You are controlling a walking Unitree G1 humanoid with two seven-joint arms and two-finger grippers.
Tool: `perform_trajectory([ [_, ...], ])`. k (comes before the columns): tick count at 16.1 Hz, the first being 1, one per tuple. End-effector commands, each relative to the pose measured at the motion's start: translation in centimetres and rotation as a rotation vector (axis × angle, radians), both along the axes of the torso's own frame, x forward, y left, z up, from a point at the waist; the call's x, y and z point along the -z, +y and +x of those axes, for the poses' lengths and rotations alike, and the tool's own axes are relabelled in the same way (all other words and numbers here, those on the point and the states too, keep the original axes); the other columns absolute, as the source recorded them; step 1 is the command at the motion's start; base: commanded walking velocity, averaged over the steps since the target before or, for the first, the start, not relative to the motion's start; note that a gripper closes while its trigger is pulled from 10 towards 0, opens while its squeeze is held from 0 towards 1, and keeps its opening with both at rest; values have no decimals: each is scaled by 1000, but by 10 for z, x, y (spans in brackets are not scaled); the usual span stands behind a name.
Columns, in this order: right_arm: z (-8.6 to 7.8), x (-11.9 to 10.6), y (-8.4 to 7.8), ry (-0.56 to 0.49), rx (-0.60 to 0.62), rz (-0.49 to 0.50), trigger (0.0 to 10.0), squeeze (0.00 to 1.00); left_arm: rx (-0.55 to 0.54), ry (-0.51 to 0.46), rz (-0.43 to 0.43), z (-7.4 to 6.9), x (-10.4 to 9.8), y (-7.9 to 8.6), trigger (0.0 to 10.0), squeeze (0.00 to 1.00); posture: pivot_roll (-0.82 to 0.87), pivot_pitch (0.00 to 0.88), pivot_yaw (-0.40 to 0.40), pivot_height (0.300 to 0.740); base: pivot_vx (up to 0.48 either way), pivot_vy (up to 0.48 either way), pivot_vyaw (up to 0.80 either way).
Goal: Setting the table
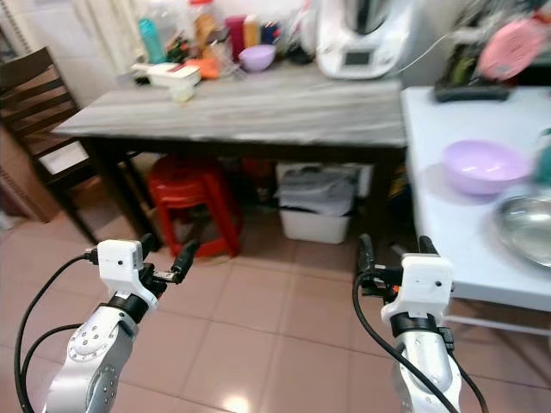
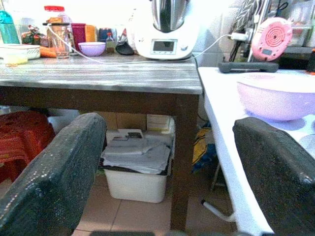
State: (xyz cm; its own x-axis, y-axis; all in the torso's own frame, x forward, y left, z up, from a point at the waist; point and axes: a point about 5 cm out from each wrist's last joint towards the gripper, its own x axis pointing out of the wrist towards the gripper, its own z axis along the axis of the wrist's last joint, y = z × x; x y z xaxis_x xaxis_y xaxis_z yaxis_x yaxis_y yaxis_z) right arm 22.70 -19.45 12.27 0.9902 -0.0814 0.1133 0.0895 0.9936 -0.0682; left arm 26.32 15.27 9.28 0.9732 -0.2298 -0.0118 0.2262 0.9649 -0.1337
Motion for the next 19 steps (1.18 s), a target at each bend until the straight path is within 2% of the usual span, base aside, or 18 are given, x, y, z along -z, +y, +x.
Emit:
perform_trajectory([
  [1, 3, -2, 8, -10, -17, 12, 10000, 0, -24, 7, 26, 0, 1, 10, 10000, 0, -54, 0, 114, 740, 0, -364, 0],
  [14, 2, -1, 6, 1, 2, 12, 10000, 0, 4, 11, 25, -1, 3, 5, 10000, 0, -61, 0, 117, 740, 0, -368, 0],
  [19, 2, -1, 7, 1, -3, 10, 10000, 0, 5, 9, 21, 0, 3, 3, 10000, 0, -64, 0, 115, 740, 0, -371, -241],
])
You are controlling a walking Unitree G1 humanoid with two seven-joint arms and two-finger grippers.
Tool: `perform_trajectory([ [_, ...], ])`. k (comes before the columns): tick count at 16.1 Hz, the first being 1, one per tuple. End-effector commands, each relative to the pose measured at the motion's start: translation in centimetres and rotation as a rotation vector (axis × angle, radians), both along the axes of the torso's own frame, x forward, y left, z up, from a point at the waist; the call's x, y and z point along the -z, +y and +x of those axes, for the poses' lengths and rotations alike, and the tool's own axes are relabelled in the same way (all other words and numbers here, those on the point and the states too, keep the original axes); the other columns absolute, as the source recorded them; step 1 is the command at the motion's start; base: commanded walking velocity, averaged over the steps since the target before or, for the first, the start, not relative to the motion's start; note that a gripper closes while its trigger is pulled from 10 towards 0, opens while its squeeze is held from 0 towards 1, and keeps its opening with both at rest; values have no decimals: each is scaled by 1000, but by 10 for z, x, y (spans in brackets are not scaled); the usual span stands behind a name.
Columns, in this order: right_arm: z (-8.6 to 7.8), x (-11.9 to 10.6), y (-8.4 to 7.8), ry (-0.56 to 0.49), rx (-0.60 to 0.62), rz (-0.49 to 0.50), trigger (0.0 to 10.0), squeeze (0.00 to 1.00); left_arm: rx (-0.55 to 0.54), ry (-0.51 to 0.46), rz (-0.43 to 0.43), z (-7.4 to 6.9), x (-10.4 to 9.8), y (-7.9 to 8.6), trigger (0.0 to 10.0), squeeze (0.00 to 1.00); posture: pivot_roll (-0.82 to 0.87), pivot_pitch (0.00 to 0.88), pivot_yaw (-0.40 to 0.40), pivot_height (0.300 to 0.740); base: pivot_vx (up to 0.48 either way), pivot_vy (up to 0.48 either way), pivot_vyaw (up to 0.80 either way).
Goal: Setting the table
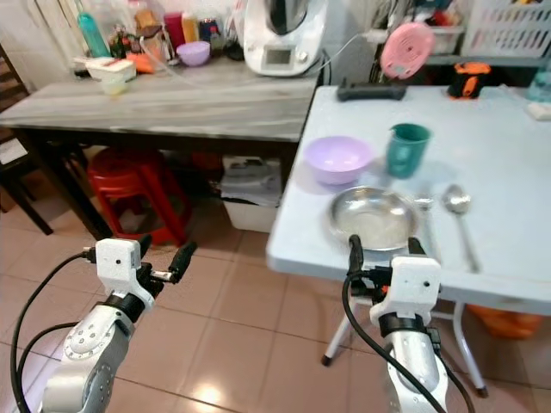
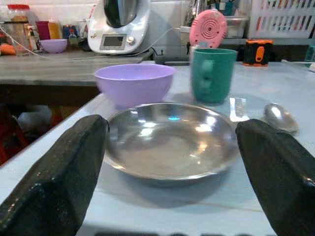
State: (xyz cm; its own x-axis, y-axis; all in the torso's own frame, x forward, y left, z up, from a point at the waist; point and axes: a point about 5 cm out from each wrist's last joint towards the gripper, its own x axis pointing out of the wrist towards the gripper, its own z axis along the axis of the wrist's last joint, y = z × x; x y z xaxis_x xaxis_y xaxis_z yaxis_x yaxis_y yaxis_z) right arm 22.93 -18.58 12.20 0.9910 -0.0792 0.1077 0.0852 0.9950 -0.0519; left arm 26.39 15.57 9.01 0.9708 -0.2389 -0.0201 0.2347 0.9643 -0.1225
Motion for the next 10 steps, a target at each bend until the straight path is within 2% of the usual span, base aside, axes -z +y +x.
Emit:
perform_trajectory([
  [1, 0, -2, -1, -3, 1, -6, 10000, 0, -5, 4, 8, 0, 0, 0, 10000, 0, -64, 0, 115, 740, 0, -368, 0],
  [6, 0, -2, -1, -2, 2, -6, 10000, 0, -1, -2, 12, 2, -1, 0, 10000, 0, -64, 0, 122, 740, 0, -365, 0],
  [10, -1, -2, -1, -4, 3, -14, 10000, 0, 15, -24, -20, 2, -4, 0, 10000, 0, -69, 0, 123, 740, 0, 0, 0],
])
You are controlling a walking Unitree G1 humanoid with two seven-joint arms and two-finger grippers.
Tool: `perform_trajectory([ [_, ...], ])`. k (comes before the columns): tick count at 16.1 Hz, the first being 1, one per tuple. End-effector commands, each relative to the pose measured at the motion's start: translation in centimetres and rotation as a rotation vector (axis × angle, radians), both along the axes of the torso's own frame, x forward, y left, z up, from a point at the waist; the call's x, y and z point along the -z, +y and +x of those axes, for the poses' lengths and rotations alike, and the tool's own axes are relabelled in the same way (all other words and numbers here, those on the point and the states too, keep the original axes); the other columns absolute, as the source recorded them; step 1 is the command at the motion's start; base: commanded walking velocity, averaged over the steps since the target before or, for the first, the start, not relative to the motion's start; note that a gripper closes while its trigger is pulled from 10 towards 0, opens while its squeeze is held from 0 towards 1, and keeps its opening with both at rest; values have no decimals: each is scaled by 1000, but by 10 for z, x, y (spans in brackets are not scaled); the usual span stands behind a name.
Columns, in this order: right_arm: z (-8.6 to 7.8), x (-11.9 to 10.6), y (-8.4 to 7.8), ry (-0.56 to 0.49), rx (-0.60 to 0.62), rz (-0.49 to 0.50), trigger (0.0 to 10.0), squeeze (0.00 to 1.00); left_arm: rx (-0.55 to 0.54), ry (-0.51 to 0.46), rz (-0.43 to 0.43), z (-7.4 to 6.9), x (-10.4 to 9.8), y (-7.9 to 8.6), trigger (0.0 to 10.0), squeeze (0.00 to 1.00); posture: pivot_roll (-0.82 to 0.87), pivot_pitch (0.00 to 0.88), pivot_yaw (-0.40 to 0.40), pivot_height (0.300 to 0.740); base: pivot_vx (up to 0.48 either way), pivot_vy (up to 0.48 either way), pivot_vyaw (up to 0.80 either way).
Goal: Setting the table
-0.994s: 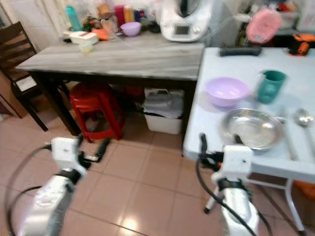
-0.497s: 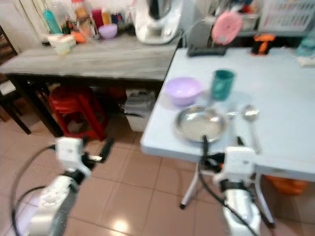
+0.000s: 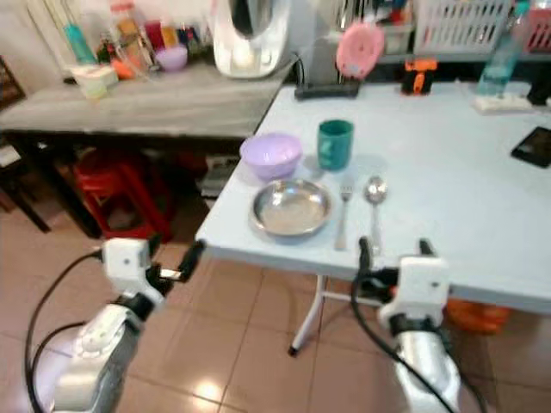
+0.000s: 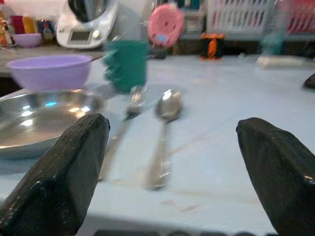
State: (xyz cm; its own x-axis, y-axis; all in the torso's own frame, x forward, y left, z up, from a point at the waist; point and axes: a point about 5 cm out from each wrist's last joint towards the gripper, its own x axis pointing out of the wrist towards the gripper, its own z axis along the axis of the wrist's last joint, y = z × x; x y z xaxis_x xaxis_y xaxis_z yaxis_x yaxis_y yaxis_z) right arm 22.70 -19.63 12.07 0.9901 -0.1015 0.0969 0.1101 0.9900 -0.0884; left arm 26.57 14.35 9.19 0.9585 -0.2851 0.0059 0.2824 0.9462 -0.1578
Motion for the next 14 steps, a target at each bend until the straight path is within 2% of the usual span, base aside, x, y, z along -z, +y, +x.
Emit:
perform_trajectory([
  [1, 2, -4, 9, -19, -24, 14, 10000, 0, -22, -13, 24, 0, -3, 12, 10000, 0, -70, 0, 122, 740, 0, 0, 0],
  [10, 3, -5, 10, -23, -35, 3, 10000, 0, 22, -23, -7, -3, -3, 8, 10000, 0, -68, 0, 114, 740, 0, 0, 0],
  [14, 4, -4, 11, -19, -42, 2, 10000, 0, 29, -25, -8, -4, -4, 8, 10000, 0, -65, 0, 111, 740, 258, 0, 0],
])
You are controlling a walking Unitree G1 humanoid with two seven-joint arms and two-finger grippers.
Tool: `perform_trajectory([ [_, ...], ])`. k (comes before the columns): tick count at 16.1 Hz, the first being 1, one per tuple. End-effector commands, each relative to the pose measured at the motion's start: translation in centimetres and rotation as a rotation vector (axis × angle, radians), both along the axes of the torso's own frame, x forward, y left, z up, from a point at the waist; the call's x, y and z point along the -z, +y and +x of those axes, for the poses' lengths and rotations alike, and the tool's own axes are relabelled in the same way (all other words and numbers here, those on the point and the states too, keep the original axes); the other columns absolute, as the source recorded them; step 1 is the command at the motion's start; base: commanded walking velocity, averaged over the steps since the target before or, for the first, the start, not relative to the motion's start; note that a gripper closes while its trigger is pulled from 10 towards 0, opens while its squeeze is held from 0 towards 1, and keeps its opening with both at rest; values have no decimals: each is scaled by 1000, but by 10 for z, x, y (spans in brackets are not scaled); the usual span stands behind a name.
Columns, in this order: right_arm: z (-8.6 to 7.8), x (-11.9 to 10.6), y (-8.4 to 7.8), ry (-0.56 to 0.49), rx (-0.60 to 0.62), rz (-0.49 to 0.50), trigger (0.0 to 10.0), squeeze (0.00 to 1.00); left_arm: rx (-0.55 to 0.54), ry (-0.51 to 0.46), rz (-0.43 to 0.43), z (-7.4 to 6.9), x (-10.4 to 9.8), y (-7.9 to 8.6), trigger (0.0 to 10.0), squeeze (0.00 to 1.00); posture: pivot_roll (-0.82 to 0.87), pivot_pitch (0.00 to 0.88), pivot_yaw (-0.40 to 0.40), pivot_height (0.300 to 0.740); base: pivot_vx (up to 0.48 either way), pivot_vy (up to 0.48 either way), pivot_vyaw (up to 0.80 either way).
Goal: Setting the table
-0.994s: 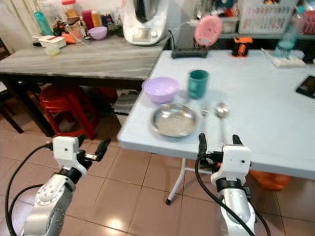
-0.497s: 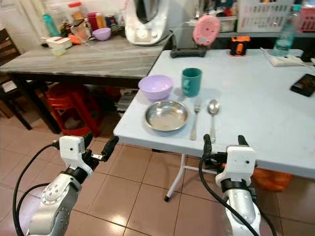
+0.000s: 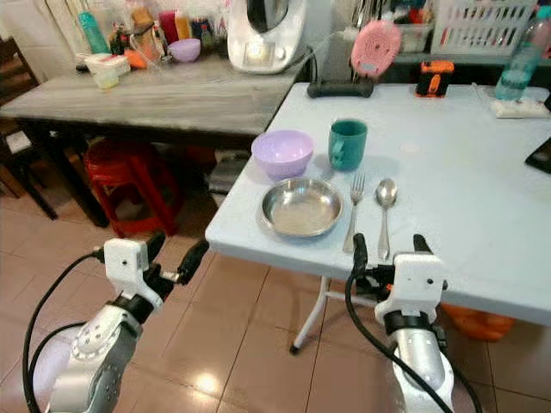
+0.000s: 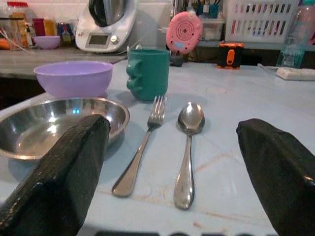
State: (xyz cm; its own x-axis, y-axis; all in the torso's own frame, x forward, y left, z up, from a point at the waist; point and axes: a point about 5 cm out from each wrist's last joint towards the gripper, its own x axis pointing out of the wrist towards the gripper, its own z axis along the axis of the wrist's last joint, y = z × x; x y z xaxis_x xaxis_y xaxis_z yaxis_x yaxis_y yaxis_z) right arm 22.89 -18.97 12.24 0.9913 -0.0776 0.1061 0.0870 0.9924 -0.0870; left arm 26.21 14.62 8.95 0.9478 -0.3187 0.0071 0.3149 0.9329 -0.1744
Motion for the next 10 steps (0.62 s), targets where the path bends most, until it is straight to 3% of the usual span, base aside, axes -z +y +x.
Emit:
perform_trajectory([
  [1, 2, -2, 4, -8, -18, 2, 10000, 0, -5, -28, 8, -1, -6, 5, 10000, 0, -62, 0, 113, 740, 262, 0, 0],
  [10, -2, 2, 7, -2, -16, 27, 10000, 0, 20, -26, 7, -2, -6, 2, 10000, 0, -71, 0, 126, 740, 275, 0, 0],
])
